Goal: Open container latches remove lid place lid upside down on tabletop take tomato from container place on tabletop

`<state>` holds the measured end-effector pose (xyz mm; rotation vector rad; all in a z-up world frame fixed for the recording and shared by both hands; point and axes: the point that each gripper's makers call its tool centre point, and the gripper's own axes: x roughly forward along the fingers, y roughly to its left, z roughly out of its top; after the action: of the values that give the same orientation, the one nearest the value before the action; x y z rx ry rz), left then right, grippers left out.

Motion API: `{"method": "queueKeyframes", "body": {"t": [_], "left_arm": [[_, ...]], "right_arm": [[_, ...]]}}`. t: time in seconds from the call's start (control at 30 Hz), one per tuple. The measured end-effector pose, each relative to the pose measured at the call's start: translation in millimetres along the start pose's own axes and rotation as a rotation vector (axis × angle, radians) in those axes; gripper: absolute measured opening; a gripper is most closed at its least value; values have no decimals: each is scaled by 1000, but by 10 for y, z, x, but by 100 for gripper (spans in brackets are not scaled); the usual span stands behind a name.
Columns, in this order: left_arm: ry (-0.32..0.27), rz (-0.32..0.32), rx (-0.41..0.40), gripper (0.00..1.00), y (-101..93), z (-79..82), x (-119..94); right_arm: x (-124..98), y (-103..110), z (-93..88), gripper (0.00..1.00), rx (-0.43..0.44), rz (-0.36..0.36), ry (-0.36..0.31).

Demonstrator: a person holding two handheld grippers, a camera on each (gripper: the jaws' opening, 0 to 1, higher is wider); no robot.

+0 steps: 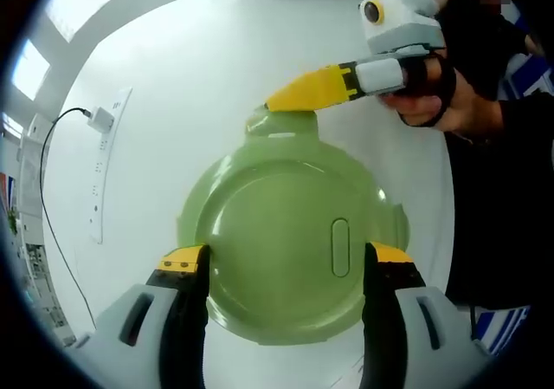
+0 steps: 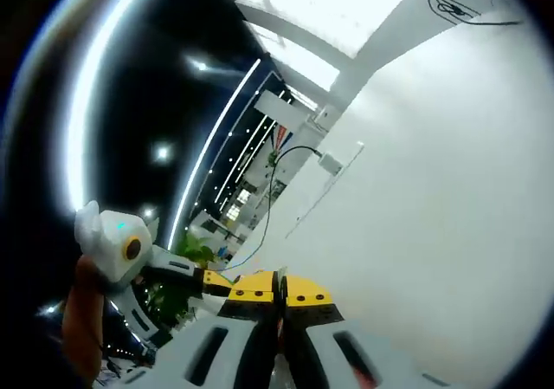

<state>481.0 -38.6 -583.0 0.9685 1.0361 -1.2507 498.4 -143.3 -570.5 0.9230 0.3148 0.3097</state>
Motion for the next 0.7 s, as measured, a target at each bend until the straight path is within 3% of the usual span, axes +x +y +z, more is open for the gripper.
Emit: {"method": "queueKeyframes", "body": {"t": [0.1, 0.17, 0.4, 0.7], "left_arm": [[-18, 0, 1, 66, 1, -2, -5], [-27, 2, 1, 66, -2, 3, -7], [-66, 7, -2, 66, 7, 13, -16], [-186, 35, -84, 65, 25, 14, -53]], "right_arm": [[8, -18, 9, 0, 29, 0, 22], [-2, -12, -19, 0, -15, -2, 38], [96, -69, 50, 0, -46, 1, 56], [29, -12, 93, 4, -76, 45, 52]]}}
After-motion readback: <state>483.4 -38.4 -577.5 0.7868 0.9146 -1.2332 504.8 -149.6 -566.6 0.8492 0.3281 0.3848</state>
